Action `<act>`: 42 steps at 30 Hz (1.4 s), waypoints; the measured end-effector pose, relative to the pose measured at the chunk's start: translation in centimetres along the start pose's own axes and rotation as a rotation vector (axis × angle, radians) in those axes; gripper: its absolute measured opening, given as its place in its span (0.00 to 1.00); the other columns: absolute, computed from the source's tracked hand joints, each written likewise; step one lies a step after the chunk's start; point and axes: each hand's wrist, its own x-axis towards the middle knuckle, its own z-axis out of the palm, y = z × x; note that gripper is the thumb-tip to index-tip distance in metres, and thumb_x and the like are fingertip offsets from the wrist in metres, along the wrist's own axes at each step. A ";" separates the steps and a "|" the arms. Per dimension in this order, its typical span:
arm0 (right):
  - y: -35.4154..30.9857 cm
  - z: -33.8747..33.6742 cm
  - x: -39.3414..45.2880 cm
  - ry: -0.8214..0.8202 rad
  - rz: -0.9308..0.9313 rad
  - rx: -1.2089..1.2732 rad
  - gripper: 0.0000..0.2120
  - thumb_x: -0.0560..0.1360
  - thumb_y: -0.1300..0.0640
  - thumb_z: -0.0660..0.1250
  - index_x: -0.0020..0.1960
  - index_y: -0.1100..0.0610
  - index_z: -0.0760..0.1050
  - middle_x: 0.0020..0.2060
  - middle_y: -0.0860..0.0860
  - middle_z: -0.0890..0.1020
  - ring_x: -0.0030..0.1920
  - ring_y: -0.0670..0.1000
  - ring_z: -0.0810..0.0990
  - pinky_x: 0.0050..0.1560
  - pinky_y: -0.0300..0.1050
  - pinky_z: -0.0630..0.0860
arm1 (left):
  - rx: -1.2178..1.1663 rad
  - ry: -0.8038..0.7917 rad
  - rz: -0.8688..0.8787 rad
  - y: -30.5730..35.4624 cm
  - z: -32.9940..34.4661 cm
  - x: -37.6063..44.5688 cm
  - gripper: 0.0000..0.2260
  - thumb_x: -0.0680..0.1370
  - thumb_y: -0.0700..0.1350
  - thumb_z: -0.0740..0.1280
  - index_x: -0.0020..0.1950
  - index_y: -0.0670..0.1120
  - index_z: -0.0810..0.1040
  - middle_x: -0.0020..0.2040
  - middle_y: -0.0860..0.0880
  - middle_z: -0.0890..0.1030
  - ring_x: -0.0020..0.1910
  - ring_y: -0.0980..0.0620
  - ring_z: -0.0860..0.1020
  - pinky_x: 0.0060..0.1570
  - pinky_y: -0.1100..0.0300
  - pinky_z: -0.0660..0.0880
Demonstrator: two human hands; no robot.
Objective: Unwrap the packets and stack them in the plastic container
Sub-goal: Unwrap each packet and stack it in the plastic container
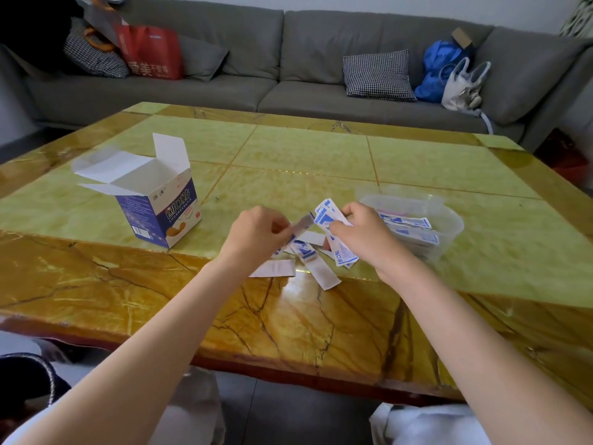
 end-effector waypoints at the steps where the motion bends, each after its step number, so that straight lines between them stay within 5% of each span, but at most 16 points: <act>1: -0.1 0.0 0.0 0.016 -0.015 0.047 0.02 0.75 0.59 0.61 0.44 0.56 0.70 0.47 0.60 0.81 0.46 0.60 0.80 0.41 0.45 0.69 | -0.053 0.022 -0.038 0.0 -0.3 0.2 0.13 0.75 0.50 0.66 0.42 0.42 0.82 0.35 0.48 0.81 0.35 0.51 0.79 0.33 0.66 0.73; 3: -0.4 -0.1 0.0 0.033 -0.030 0.135 0.04 0.76 0.59 0.61 0.42 0.56 0.72 0.48 0.61 0.81 0.49 0.61 0.81 0.42 0.46 0.70 | -0.139 0.009 -0.115 0.0 -0.7 0.4 0.09 0.77 0.46 0.65 0.46 0.43 0.82 0.36 0.51 0.79 0.33 0.57 0.75 0.28 0.71 0.69; 5: -0.6 -0.2 0.0 0.045 -0.084 0.138 0.05 0.77 0.58 0.61 0.44 0.56 0.74 0.48 0.58 0.81 0.49 0.57 0.80 0.45 0.48 0.73 | -0.192 -0.038 -0.146 0.0 -0.9 0.4 0.08 0.77 0.46 0.64 0.48 0.45 0.81 0.37 0.50 0.80 0.32 0.58 0.74 0.29 0.67 0.69; 9: -1.2 0.1 0.0 0.045 -0.350 -0.146 0.02 0.76 0.59 0.64 0.47 0.54 0.74 0.54 0.50 0.75 0.56 0.51 0.72 0.55 0.44 0.67 | -0.078 -0.087 -0.011 0.4 -1.6 -0.1 0.06 0.76 0.48 0.66 0.41 0.48 0.79 0.35 0.52 0.79 0.32 0.55 0.74 0.31 0.64 0.69; 12: -1.3 0.9 -0.1 -0.037 -0.471 -0.358 0.04 0.76 0.62 0.63 0.48 0.57 0.76 0.47 0.48 0.77 0.49 0.51 0.72 0.46 0.39 0.67 | -0.018 -0.141 0.096 0.8 -1.9 -0.4 0.03 0.74 0.40 0.68 0.44 0.42 0.81 0.38 0.45 0.82 0.36 0.49 0.77 0.34 0.59 0.71; 14: -1.1 1.1 -0.3 -0.026 -0.487 -0.436 0.05 0.76 0.64 0.61 0.49 0.59 0.74 0.44 0.49 0.78 0.43 0.51 0.75 0.37 0.37 0.69 | 0.016 -0.131 0.119 0.4 -2.0 -0.5 0.06 0.74 0.40 0.67 0.48 0.40 0.82 0.42 0.43 0.83 0.40 0.47 0.79 0.38 0.56 0.74; 18: -0.5 0.9 -0.5 0.002 -0.486 -0.615 0.10 0.78 0.65 0.57 0.58 0.59 0.71 0.54 0.52 0.79 0.50 0.54 0.77 0.46 0.44 0.73 | 0.229 -0.131 -0.007 -1.8 -2.3 -0.3 0.11 0.76 0.48 0.66 0.54 0.43 0.78 0.51 0.47 0.81 0.51 0.48 0.79 0.51 0.54 0.76; 23: 0.2 1.4 -1.1 -0.280 -0.354 -0.757 0.14 0.77 0.65 0.57 0.58 0.54 0.75 0.51 0.51 0.78 0.52 0.54 0.77 0.51 0.47 0.74 | 0.488 -0.306 -0.098 -2.4 -1.5 -0.3 0.22 0.71 0.57 0.69 0.56 0.41 0.75 0.53 0.45 0.76 0.46 0.48 0.74 0.45 0.59 0.71; 29: 0.5 1.1 -1.1 -0.218 -0.358 -0.789 0.10 0.78 0.62 0.56 0.53 0.54 0.75 0.48 0.51 0.78 0.48 0.54 0.77 0.47 0.48 0.75 | 0.410 -0.288 -0.096 -1.9 -2.4 -0.2 0.18 0.73 0.52 0.68 0.58 0.44 0.74 0.56 0.47 0.77 0.53 0.50 0.75 0.52 0.59 0.72; 32: 0.3 1.1 -0.8 -0.132 -0.389 -0.719 0.09 0.79 0.61 0.57 0.51 0.56 0.75 0.45 0.50 0.77 0.46 0.52 0.77 0.44 0.44 0.73 | 0.377 -0.418 -0.074 -1.7 -3.5 -0.9 0.20 0.72 0.55 0.68 0.59 0.46 0.74 0.57 0.50 0.76 0.51 0.53 0.73 0.49 0.62 0.70; 38: -0.1 2.1 -0.7 -0.303 -0.377 -0.668 0.09 0.76 0.64 0.60 0.51 0.56 0.78 0.44 0.49 0.74 0.48 0.52 0.75 0.47 0.44 0.71 | 0.478 -0.446 0.026 -1.2 -2.7 -2.1 0.17 0.74 0.50 0.68 0.61 0.47 0.73 0.61 0.48 0.71 0.57 0.50 0.74 0.57 0.60 0.70; 42: -0.2 2.6 -0.6 -0.317 -0.369 -0.720 0.11 0.76 0.63 0.60 0.54 0.56 0.78 0.49 0.51 0.76 0.50 0.52 0.75 0.49 0.45 0.72 | 0.338 -0.413 -0.014 -1.4 -2.7 -2.3 0.15 0.73 0.46 0.69 0.58 0.46 0.74 0.56 0.50 0.70 0.52 0.53 0.71 0.50 0.64 0.68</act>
